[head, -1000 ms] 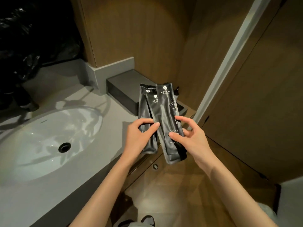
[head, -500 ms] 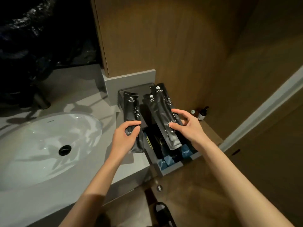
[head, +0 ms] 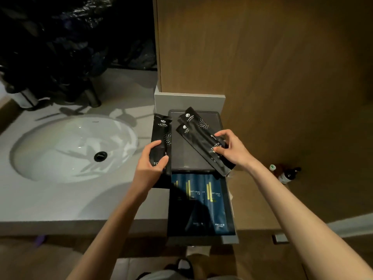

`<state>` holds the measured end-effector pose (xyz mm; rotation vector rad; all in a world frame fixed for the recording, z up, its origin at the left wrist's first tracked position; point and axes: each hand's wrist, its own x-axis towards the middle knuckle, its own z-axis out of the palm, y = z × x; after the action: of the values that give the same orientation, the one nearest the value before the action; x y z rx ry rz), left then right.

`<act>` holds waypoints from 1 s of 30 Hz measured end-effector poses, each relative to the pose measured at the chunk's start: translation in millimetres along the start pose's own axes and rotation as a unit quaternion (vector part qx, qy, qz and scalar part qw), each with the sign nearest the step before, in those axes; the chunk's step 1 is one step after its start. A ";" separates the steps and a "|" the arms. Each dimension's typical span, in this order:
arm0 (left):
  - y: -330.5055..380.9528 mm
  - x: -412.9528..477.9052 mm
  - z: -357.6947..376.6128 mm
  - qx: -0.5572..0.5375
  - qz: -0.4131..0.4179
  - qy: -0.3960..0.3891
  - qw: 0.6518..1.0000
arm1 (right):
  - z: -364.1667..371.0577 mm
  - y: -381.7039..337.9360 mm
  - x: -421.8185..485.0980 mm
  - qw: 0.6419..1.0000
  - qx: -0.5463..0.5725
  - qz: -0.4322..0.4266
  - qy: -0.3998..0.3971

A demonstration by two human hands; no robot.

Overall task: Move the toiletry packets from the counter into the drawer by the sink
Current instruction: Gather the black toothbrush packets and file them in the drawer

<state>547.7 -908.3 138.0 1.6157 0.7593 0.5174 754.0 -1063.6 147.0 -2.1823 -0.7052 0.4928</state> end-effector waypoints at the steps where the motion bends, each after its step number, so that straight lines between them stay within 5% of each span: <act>1: -0.4 -1.3 0.7 0.003 -0.008 0.008 1.000 | -0.3 -0.3 4.9 1.000 0.002 0.006 -0.007; 5: 1.2 -8.2 0.3 0.017 -0.027 0.030 0.999 | 0.5 -0.1 18.8 0.999 -0.013 0.036 -0.029; 12: 1.9 -24.4 -2.5 -0.005 -0.036 0.015 0.999 | 9.7 -7.8 18.3 0.997 -0.051 0.052 0.041; 21: 8.2 -54.1 -26.2 0.008 -0.003 -0.013 1.000 | 15.7 -32.3 -11.2 0.975 -0.188 -0.037 0.112; 30: 9.3 -104.8 -51.2 0.016 0.012 -0.070 0.997 | 5.6 -54.0 -117.6 0.994 0.040 -0.005 0.097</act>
<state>441.6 -949.5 165.0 1.6738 0.6472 0.4072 642.7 -1104.6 199.1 -2.1160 -0.5810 0.2939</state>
